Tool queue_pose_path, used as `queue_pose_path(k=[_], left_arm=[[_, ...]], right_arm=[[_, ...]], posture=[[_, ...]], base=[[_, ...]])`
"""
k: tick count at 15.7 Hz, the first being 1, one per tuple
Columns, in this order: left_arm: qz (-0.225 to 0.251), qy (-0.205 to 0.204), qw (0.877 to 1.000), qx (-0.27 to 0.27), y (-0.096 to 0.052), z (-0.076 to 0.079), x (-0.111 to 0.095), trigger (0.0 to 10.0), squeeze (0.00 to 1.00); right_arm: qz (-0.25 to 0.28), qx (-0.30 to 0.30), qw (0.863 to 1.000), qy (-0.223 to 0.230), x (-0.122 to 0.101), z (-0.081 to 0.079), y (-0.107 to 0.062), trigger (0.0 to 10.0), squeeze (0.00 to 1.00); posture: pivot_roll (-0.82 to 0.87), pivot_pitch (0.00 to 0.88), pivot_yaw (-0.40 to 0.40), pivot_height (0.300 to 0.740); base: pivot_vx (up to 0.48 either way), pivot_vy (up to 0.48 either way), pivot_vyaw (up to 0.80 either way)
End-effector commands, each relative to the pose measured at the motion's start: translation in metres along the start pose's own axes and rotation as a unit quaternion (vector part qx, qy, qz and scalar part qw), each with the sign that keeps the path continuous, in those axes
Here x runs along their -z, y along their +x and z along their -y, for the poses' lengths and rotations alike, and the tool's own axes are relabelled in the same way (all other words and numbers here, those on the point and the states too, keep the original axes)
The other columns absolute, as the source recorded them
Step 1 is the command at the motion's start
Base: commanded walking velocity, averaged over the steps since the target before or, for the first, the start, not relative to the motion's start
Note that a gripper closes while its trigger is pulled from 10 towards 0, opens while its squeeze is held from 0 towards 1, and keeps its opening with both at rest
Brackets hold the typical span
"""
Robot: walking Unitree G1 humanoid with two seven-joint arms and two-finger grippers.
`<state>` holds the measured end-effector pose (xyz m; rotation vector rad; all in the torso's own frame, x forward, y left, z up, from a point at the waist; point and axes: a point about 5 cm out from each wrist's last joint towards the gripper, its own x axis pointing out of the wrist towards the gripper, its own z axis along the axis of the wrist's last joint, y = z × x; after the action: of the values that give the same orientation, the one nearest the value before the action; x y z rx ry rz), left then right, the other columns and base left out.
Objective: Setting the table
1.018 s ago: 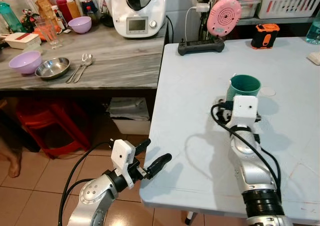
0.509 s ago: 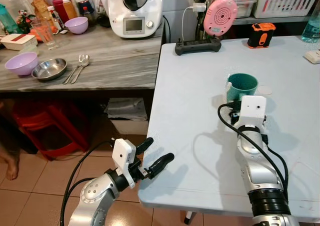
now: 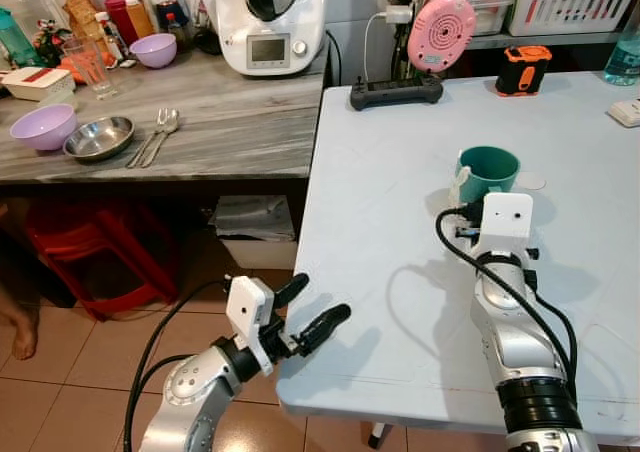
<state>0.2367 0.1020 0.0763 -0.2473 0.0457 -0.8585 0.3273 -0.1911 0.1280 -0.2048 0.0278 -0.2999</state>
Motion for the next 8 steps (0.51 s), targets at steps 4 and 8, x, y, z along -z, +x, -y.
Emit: queue_pose_path(k=[4,8], left_arm=[[0.006,0.009,1.0,-0.001,0.002,0.0004,-0.0049,10.0,0.0],[0.019,0.014,1.0,-0.008,0.0044,-0.0003,-0.0086,10.0,0.0]], right_arm=[[0.006,-0.003,1.0,0.0,-0.0031,-0.0017,0.0034,0.0,0.0],[0.029,-0.02,0.999,0.013,-0.0111,-0.0052,0.0009,0.0,0.0]], posture=[[-0.13,0.042,0.106,0.74],[-0.13,0.033,0.102,0.74]], base=[[0.0,0.0,0.0],[0.0,0.0,0.0]])
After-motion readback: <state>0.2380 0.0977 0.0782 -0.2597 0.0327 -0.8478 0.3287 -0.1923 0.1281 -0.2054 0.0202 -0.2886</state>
